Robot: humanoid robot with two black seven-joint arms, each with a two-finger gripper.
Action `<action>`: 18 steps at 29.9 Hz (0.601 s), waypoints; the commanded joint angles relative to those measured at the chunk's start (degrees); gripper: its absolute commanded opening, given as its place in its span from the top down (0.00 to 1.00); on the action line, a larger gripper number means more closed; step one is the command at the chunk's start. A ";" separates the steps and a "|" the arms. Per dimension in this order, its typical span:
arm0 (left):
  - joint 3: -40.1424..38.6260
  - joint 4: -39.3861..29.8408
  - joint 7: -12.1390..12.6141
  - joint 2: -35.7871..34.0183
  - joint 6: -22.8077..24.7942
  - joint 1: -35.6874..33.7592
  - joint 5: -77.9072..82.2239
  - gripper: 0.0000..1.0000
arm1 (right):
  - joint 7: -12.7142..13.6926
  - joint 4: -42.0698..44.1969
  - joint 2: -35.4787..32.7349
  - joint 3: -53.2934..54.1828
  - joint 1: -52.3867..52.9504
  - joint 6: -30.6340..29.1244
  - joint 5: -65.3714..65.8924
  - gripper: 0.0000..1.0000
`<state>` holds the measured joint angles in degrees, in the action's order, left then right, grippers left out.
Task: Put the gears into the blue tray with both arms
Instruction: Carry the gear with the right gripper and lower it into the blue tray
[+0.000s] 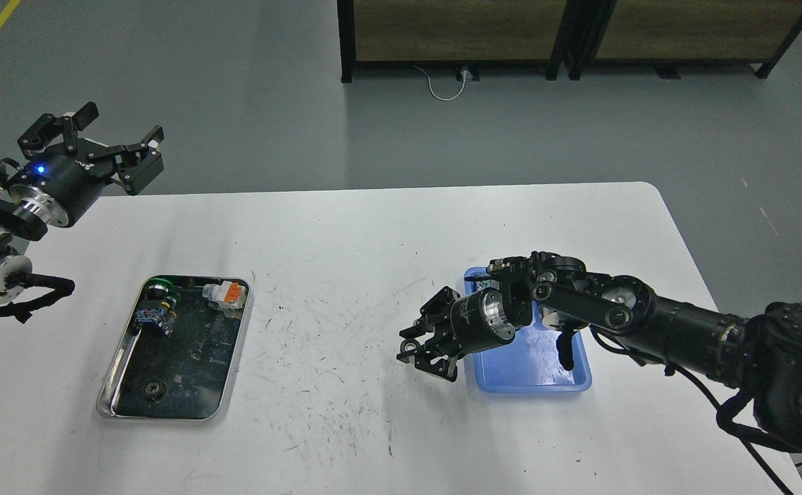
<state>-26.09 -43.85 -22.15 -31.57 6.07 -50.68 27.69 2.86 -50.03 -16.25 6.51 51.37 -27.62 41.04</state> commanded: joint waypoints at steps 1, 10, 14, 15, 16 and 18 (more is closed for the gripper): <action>0.51 0.00 -0.09 -0.07 0.00 0.06 0.00 0.02 | 0.04 -1.12 -4.92 2.53 -0.04 -0.38 -0.09 0.77; 0.69 0.08 -0.09 -0.07 -0.09 0.15 0.00 0.02 | -0.05 -3.85 -12.75 3.95 -1.97 -0.38 -0.26 0.77; 0.69 0.52 -0.09 -0.07 0.00 0.15 0.00 0.02 | -0.05 -3.94 -13.99 4.03 -3.46 -0.38 -0.17 0.77; 0.69 0.52 -0.09 -0.07 0.00 0.15 0.00 0.02 | -0.05 -3.94 -14.16 4.03 -3.73 -0.38 -0.26 0.77; 0.69 0.52 -0.09 -0.07 0.00 0.15 0.00 0.02 | -0.05 -3.94 -14.25 4.03 -3.99 -0.38 -0.17 0.77; 0.69 0.52 0.00 -0.07 -0.09 0.15 0.00 0.02 | -0.05 -3.85 -14.34 4.03 -4.43 -0.38 -0.17 0.77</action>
<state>-25.39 -43.35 -22.24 -31.65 6.03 -50.53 27.69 2.81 -53.96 -30.36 10.55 47.58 -28.01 40.81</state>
